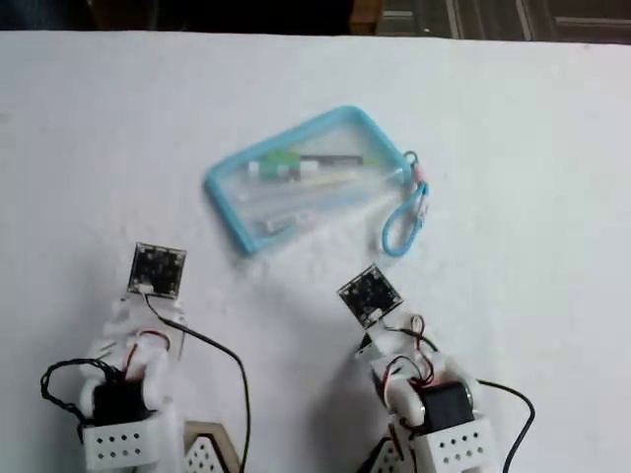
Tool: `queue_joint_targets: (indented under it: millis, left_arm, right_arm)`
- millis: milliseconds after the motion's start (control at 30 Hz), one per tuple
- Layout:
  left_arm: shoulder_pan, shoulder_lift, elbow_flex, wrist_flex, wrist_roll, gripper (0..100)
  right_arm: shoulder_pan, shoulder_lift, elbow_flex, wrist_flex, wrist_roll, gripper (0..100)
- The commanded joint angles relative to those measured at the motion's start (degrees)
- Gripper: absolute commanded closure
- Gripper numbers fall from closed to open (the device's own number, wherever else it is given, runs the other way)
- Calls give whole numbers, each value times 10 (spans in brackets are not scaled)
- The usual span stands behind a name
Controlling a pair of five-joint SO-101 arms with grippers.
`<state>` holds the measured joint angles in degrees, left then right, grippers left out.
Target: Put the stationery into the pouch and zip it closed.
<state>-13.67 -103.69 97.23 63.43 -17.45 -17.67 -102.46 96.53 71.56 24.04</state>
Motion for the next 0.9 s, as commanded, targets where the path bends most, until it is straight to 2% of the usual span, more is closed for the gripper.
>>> queue_joint_targets:
  millis: [0,133,867]
  left_arm:
    - [-2,-3,-2,32,-2,974]
    - [-2,-4,-2,102,-4,974]
    - [-2,-3,-2,99,-3,974]
  right_arm:
    - [-1,-5,4,11,0,981]
    - [1,-5,4,11,0,981]
    - [1,-5,4,11,0,981]
